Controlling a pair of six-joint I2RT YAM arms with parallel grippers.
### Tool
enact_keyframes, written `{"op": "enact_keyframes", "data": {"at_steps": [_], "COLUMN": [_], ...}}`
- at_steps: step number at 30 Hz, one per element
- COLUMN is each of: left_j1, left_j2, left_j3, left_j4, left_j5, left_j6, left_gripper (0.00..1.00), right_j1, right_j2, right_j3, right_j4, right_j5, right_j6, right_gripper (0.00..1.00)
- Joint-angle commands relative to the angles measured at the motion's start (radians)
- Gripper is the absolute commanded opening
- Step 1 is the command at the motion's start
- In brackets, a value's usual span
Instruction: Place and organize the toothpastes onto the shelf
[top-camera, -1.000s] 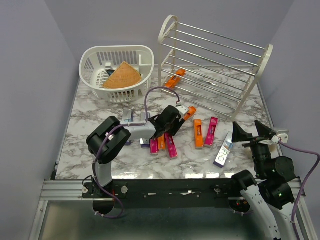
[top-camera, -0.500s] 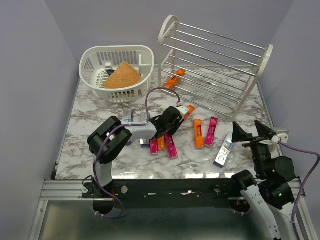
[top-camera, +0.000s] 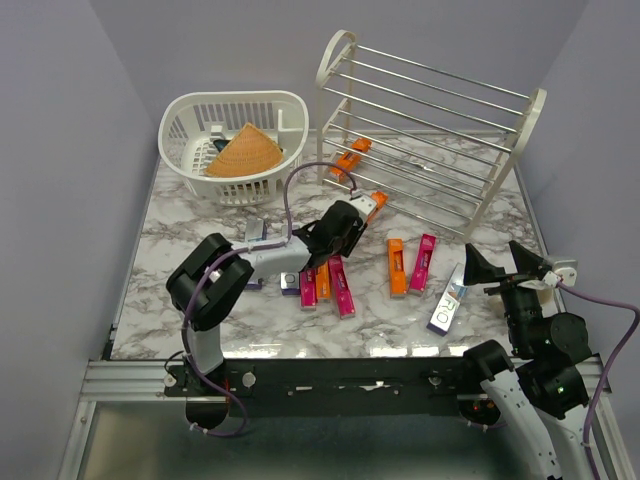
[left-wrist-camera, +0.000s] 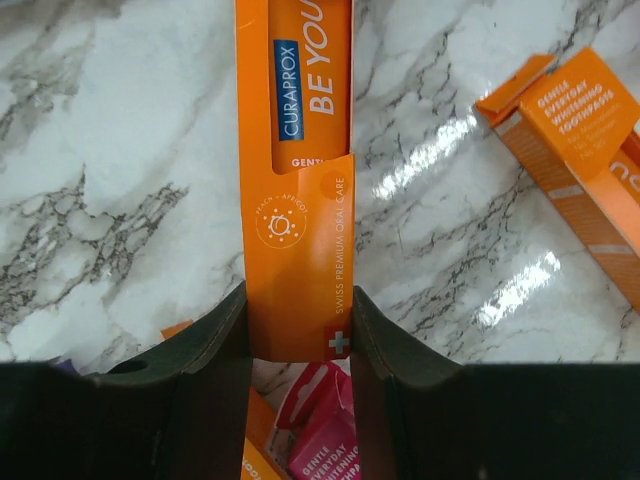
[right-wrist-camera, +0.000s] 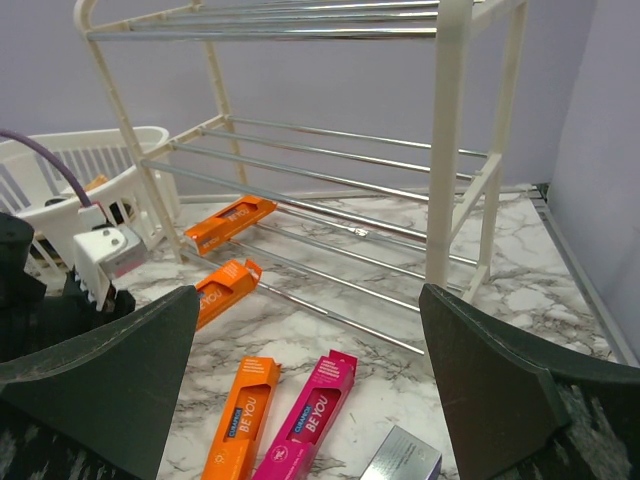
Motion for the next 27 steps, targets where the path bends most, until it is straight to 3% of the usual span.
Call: {"op": "enact_keyframes", "data": {"at_steps": [1, 11, 27], "left_j1": [0.059, 0.119, 0.162], "left_j2": [0.033, 0.229, 0.391], "left_j3": [0.125, 0.401, 0.587], "left_j4": [0.029, -0.029, -0.009], "left_j5": [0.019, 0.071, 0.092], "left_j6": [-0.001, 0.028, -0.008], "left_gripper": [0.43, 0.43, 0.43], "right_j1": [0.007, 0.012, 0.021], "right_j2": [-0.289, -0.289, -0.289], "right_j3": [0.021, 0.018, 0.017], "right_j4": [-0.011, -0.009, -0.007], "right_j5": [-0.023, -0.020, -0.010], "right_j6": [0.004, 0.003, 0.000], "right_gripper": [1.00, 1.00, 1.00]}}
